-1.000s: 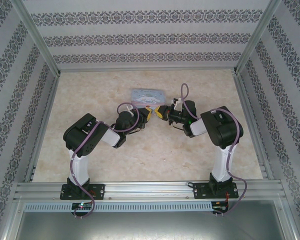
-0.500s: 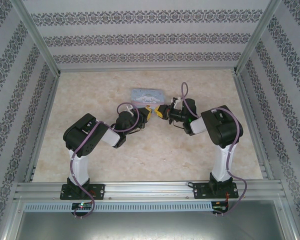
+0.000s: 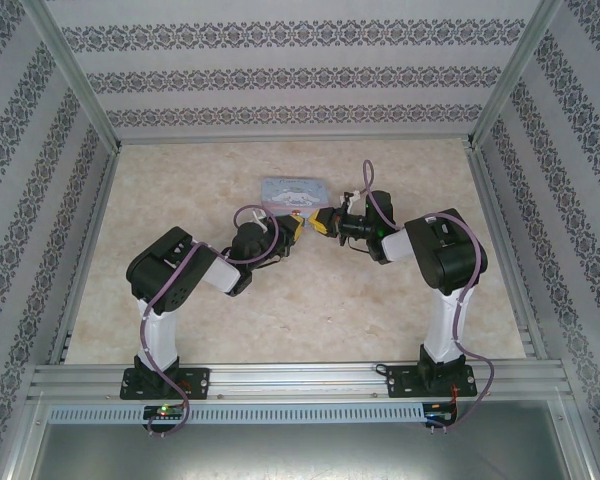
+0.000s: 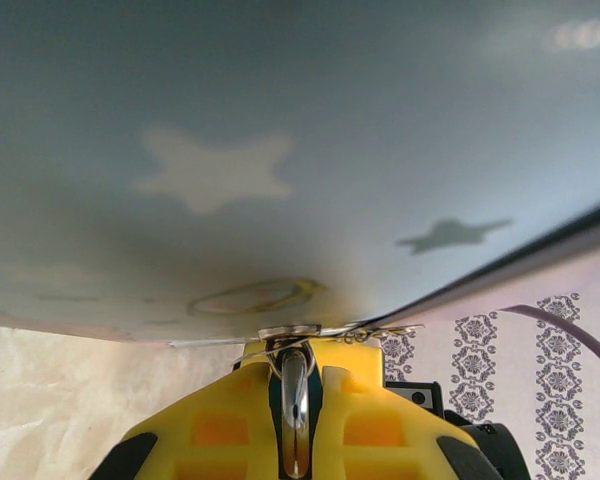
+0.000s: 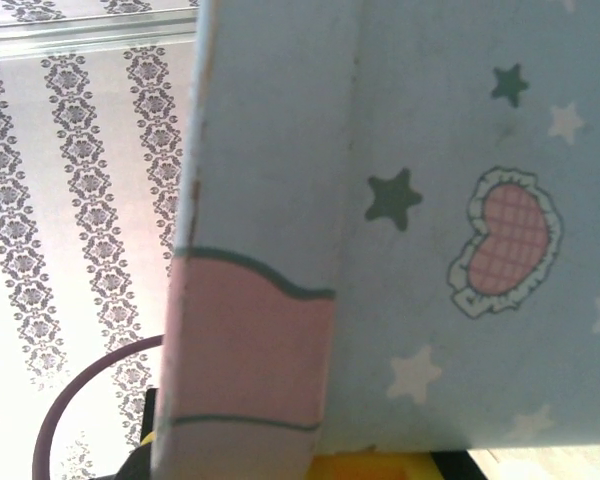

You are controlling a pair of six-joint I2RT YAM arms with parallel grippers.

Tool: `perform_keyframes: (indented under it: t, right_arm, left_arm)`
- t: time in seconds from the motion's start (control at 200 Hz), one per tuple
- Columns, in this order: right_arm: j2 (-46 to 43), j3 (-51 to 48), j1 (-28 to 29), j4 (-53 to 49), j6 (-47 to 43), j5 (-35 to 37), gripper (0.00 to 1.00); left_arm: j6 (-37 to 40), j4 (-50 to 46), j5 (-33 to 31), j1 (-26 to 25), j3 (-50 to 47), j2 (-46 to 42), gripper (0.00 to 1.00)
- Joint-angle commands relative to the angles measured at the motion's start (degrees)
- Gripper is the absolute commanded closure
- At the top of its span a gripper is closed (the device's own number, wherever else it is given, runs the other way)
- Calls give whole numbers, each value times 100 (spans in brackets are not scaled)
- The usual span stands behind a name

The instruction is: Unlock the padlock with the key

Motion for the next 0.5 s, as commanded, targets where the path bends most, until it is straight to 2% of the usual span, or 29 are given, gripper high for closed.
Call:
perform_keyframes:
  t: [0.0, 0.195, 0.495]
  right_arm:
    - [-234, -86, 566, 735, -114, 412, 100]
    - [-598, -602, 866, 774, -190, 816, 100]
    - [-364, -669, 696, 1011, -99, 802, 100]
  left_arm:
    - [13, 962, 2555, -937, 305, -179, 100]
    - [-34, 1000, 2375, -950, 312, -196, 100]
    - [-95, 1081, 2606, -968, 290, -137, 100]
